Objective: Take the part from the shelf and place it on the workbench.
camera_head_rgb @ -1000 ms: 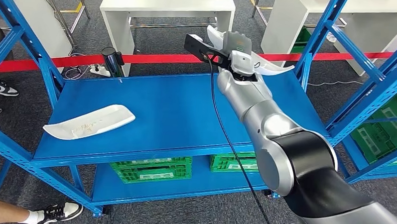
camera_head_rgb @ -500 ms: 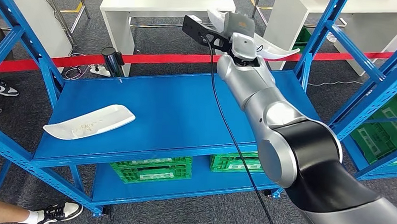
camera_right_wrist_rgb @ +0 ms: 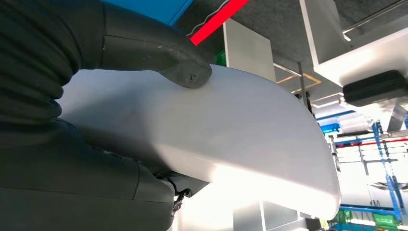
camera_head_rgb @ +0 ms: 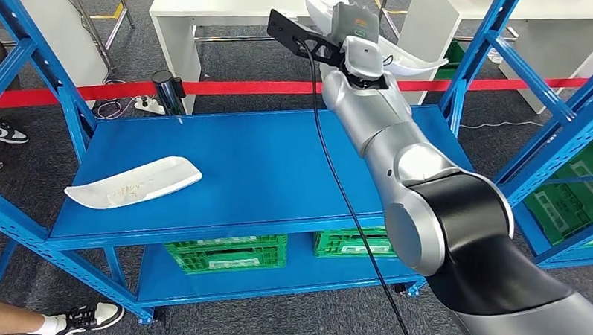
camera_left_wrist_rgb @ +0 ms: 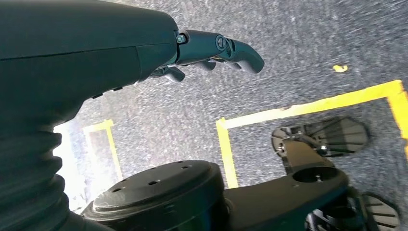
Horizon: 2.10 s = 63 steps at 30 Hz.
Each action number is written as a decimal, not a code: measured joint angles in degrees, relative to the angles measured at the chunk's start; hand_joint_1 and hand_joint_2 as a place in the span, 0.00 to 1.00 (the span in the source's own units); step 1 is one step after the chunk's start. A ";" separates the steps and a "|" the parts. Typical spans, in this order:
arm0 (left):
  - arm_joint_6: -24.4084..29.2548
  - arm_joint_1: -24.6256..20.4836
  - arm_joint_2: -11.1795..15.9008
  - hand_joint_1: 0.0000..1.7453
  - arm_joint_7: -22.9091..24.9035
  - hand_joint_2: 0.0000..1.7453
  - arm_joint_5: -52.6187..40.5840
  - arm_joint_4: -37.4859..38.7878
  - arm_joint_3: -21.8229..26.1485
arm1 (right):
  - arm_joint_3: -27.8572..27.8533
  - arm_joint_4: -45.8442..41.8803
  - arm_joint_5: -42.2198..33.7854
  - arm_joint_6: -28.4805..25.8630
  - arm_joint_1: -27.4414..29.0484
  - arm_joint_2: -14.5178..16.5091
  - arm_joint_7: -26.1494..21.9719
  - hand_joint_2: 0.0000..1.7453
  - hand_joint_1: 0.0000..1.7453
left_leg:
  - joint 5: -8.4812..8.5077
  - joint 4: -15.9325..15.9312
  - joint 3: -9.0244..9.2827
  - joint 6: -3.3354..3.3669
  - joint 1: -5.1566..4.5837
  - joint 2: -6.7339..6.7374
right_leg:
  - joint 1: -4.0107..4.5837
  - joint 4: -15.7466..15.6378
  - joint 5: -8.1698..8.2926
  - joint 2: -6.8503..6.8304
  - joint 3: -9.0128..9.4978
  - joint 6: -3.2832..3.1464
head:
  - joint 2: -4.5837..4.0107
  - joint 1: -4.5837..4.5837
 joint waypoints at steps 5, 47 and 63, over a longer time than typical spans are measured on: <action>0.00 -0.05 -0.14 0.00 -5.03 1.00 -1.52 0.00 -0.01 | 0.07 0.00 0.00 -0.02 -0.08 0.20 -0.22 1.00 0.90 | 0.00 0.00 0.00 0.00 0.00 -0.01 | 0.00 0.00 0.00 0.00 0.00 0.00 | 0.00 -0.01; 0.00 -0.03 -0.28 0.00 -7.10 1.00 -2.59 0.02 -0.50 | 0.28 0.02 -0.04 0.38 0.72 0.42 -0.60 1.00 0.90 | 1.46 1.71 -3.33 -0.56 -0.78 -0.09 | 0.33 1.68 -1.57 -0.04 0.34 -2.12 | 0.00 0.20; 0.00 -0.35 -0.01 0.00 -6.94 1.00 -2.60 -0.02 -0.91 | 0.28 -0.11 -0.25 0.38 0.45 0.49 -0.58 1.00 0.90 | -1.89 0.90 1.59 0.65 -0.07 0.18 | -0.44 3.24 2.00 -0.21 -5.97 0.55 | 0.00 0.13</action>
